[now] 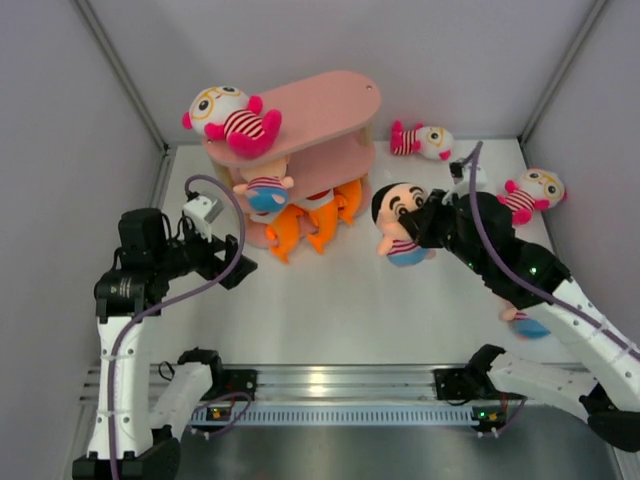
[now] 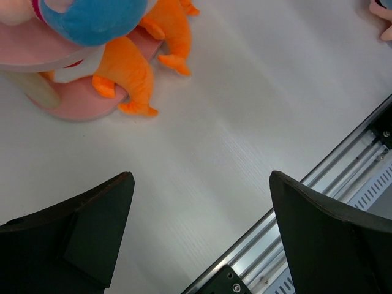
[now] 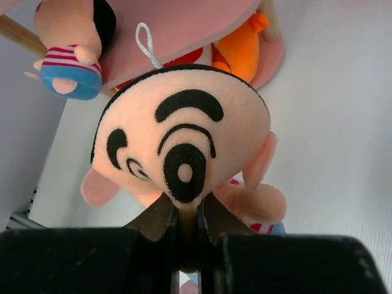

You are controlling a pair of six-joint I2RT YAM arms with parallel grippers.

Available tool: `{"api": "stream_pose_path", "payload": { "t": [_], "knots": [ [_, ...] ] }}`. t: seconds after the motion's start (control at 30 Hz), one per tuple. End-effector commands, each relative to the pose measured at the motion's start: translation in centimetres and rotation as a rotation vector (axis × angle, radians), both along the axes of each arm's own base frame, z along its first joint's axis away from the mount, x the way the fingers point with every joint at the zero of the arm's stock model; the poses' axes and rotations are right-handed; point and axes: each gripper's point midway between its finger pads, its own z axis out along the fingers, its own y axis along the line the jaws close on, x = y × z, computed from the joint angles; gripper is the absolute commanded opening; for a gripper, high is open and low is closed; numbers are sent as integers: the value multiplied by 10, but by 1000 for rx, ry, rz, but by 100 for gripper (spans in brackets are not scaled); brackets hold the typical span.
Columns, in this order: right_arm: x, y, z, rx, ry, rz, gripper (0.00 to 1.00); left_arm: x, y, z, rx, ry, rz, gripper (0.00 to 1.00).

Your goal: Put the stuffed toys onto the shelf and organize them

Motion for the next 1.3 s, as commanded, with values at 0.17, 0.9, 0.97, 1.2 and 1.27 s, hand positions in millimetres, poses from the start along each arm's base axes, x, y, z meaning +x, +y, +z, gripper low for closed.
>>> {"api": "stream_pose_path", "payload": {
  "t": [0.17,0.9,0.97,1.2,1.27],
  "knots": [
    [22,58,38,-78,-51,90,0,-9,-2,14,8,-51,-31,98],
    [-62,281,59,7,-203,653,0,-13,-21,54,-76,-101,-143,98],
    [-76,288,59,11,-206,722,0,-7,-18,50,-63,-86,-122,98],
    [-93,270,79,56,-284,792,4,8,-6,33,-4,-47,-56,3],
    [-99,268,78,48,-300,830,15,6,-10,35,-35,-30,-65,0]
  ]
}}
